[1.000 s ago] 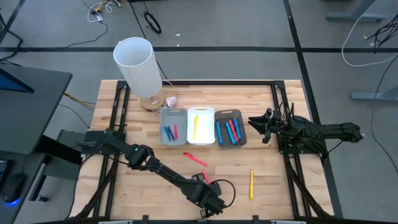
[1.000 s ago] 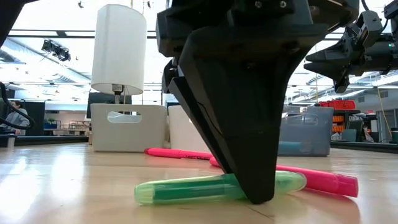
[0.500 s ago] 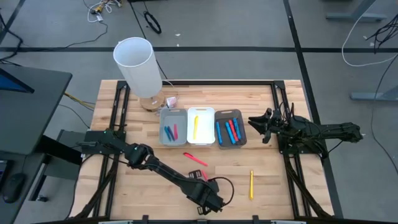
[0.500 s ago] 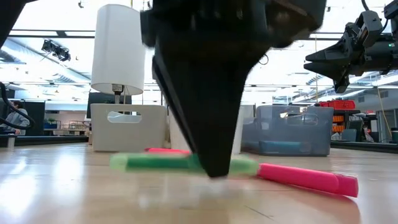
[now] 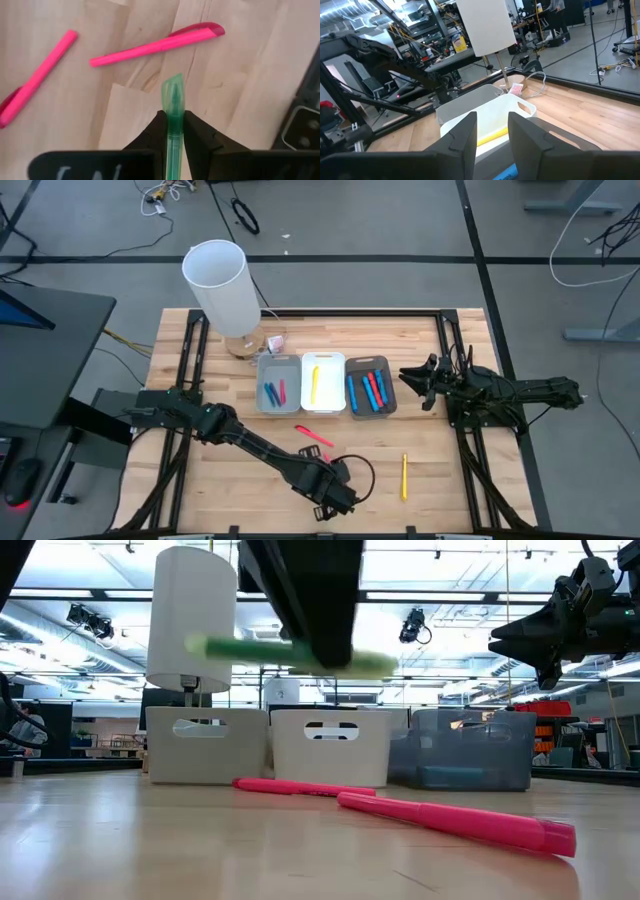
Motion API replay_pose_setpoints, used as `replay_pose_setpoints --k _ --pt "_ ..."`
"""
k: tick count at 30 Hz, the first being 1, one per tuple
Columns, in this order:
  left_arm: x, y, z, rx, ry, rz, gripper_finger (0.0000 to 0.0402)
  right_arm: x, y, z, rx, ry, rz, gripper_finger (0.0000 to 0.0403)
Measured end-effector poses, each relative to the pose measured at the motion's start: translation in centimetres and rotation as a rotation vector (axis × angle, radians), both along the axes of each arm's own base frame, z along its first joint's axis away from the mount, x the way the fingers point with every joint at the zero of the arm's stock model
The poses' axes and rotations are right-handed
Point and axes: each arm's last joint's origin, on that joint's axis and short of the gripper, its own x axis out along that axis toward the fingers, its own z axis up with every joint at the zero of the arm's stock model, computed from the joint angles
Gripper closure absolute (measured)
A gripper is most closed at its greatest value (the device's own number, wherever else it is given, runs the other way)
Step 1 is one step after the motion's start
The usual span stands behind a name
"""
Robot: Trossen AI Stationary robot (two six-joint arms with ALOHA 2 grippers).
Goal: Pick & Place Markers
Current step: Put the green pen into the gray bin
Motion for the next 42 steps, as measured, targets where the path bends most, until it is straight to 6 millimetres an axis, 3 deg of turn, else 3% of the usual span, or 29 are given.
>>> replay_pose_setpoints --k 5,12,28,32,35,37,42 --pt "-0.7 0.7 1.9 0.001 0.001 0.007 0.0347 0.0 0.0 0.0 0.000 0.000 0.000 0.0292" --pt "-1.3 1.3 2.8 0.015 0.027 0.012 0.0354 0.0 0.0 0.0 0.000 0.000 0.000 0.0292" --pt "-1.4 2.3 3.4 0.012 0.062 -0.019 0.0352 0.0 0.0 0.0 0.000 0.000 0.000 0.0292" --pt "-1.2 2.8 3.0 0.006 0.077 -0.027 0.0352 0.0 0.0 0.0 0.000 0.000 0.000 0.0292" --pt "-1.5 3.3 1.5 0.006 0.110 -0.029 0.0354 0.0 0.0 0.0 0.000 0.000 0.000 0.0292" --pt "-2.1 3.8 0.7 0.004 0.120 -0.023 0.0354 0.0 0.0 0.0 0.000 0.001 0.000 0.0292" --pt "-4.5 5.4 1.1 -0.015 0.099 0.016 0.0354 0.0 0.0 0.0 0.000 -0.001 0.000 0.0292"
